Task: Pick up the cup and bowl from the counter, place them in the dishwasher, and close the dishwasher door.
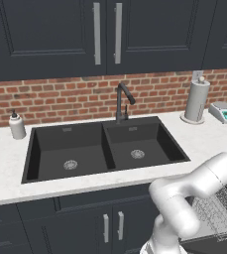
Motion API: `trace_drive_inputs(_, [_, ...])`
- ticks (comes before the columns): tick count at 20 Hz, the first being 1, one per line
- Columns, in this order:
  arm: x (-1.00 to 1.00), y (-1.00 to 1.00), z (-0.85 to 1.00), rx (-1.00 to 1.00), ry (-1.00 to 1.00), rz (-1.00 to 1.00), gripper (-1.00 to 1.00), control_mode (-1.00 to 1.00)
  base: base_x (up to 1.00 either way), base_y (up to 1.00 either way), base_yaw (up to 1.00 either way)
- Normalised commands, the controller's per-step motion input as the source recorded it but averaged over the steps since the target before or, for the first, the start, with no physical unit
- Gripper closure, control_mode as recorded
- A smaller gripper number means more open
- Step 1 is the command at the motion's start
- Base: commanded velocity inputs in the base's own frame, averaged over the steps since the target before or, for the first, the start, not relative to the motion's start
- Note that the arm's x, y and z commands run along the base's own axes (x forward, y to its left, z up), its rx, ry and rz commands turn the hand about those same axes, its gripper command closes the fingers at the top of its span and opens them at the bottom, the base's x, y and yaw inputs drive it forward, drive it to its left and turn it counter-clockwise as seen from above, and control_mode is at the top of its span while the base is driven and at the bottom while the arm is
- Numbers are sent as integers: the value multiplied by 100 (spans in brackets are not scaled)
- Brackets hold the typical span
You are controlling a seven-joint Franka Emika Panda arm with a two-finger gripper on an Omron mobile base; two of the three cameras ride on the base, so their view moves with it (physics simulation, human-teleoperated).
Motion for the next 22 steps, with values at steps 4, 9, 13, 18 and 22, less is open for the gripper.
trace_drive_inputs(4, [41, -3, -44, 0, 5, 0, 100, -100, 0, 0, 0])
trace_drive_inputs(9, [54, -4, -42, 0, 10, 0, 100, -100, 0, 0, 0])
trace_drive_inputs(13, [37, -5, -51, 0, 9, 0, 100, -100, 0, 0, 0])
trace_drive_inputs(18, [10, -1, -67, 0, 1, 0, 100, -100, 0, 0, 0])
trace_drive_inputs(22, [23, 0, -57, 0, -2, 0, 100, -100, 0, 0, 0])
